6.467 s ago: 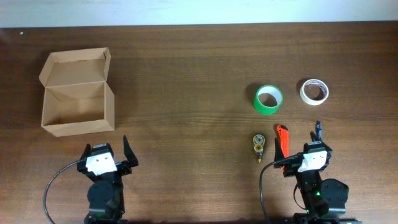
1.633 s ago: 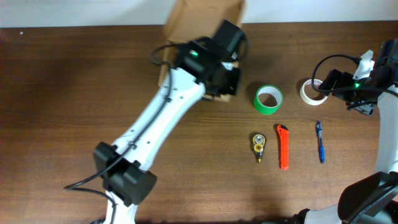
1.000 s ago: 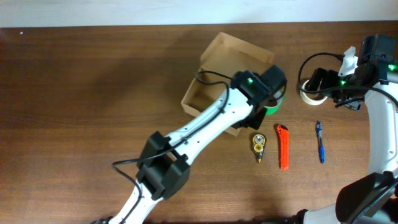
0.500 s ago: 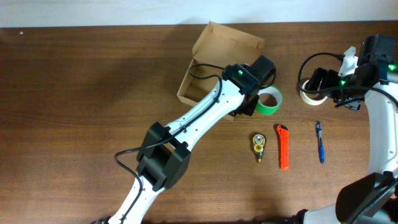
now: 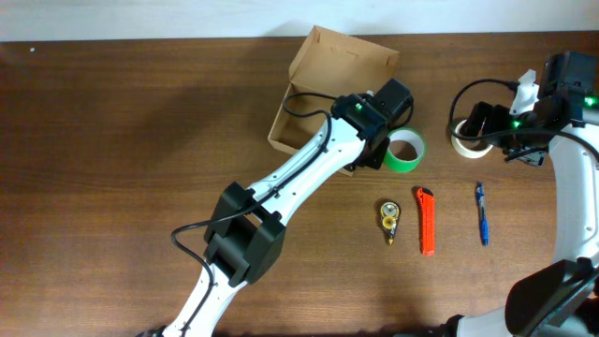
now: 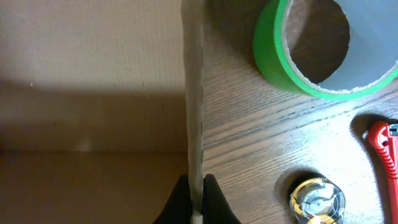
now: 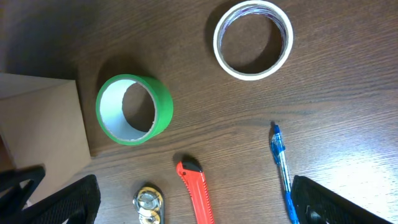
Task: Pack container
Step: 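Push the cardboard box with the left gripper toward the table center, then retract the left gripper away from the box to the side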
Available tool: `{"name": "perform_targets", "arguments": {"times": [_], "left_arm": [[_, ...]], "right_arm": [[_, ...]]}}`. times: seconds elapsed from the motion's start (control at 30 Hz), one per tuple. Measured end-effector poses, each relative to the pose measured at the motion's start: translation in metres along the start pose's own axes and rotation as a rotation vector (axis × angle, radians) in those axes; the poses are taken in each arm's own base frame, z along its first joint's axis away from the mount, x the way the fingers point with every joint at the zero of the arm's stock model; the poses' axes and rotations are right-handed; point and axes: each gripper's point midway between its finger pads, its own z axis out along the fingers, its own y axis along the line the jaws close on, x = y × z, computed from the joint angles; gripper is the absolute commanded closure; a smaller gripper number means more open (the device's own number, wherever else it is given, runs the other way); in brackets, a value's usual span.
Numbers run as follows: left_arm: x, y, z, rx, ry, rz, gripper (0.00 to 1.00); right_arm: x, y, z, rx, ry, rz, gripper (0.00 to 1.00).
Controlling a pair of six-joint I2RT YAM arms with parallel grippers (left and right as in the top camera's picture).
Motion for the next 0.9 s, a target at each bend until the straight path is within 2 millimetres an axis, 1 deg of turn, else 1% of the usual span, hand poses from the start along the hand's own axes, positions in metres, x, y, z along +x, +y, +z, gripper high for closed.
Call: {"name": "perform_targets", "arguments": {"times": [0.03,0.13,0.17,0.23,0.3,0.43,0.53,0.6,0.67,0.8,0.83,0.9], "left_arm": [[-0.001,0.003,0.000,-0.001,-0.002,-0.007,0.84],[-0.005,0.013,0.001,-0.007,-0.003,-0.024,0.72],[-0.007,0.018,0.002,-0.009,-0.005,-0.037,0.65],[-0.009,0.022,0.002,-0.012,-0.007,-0.042,0.59],[-0.010,0.028,0.002,-0.016,-0.008,-0.056,0.56],[-0.012,0.032,0.002,-0.028,-0.013,-0.058,0.55],[-0.017,0.035,-0.006,-0.049,-0.029,-0.044,0.52],[-0.028,0.037,-0.021,-0.061,-0.068,-0.034,0.48],[-0.043,0.040,-0.040,-0.078,-0.124,-0.029,0.43],[-0.075,0.050,-0.092,-0.120,-0.271,-0.018,0.42],[-0.081,0.054,-0.106,-0.133,-0.305,-0.022,0.42],[-0.092,0.070,-0.139,-0.170,-0.373,-0.043,0.42]], "right_arm": [[0.000,0.000,0.000,0.001,-0.002,-0.001,0.01],[-0.001,-0.001,0.000,0.004,-0.005,-0.001,0.01],[-0.002,-0.001,0.000,0.004,-0.007,-0.002,0.01],[-0.002,-0.001,0.000,0.004,-0.007,-0.001,0.01],[-0.002,-0.001,0.000,0.004,-0.007,-0.002,0.01],[-0.002,-0.001,0.000,0.004,-0.007,-0.002,0.01],[-0.003,0.000,0.000,0.003,-0.013,-0.003,0.01],[-0.003,-0.001,0.000,0.004,-0.014,-0.003,0.01],[-0.003,-0.001,0.000,0.004,-0.014,-0.003,0.01],[-0.004,-0.001,0.000,0.006,-0.014,-0.004,0.01],[-0.003,-0.001,0.000,0.006,-0.014,-0.003,0.01],[-0.003,-0.001,0.000,0.006,-0.014,-0.003,0.01]]}}
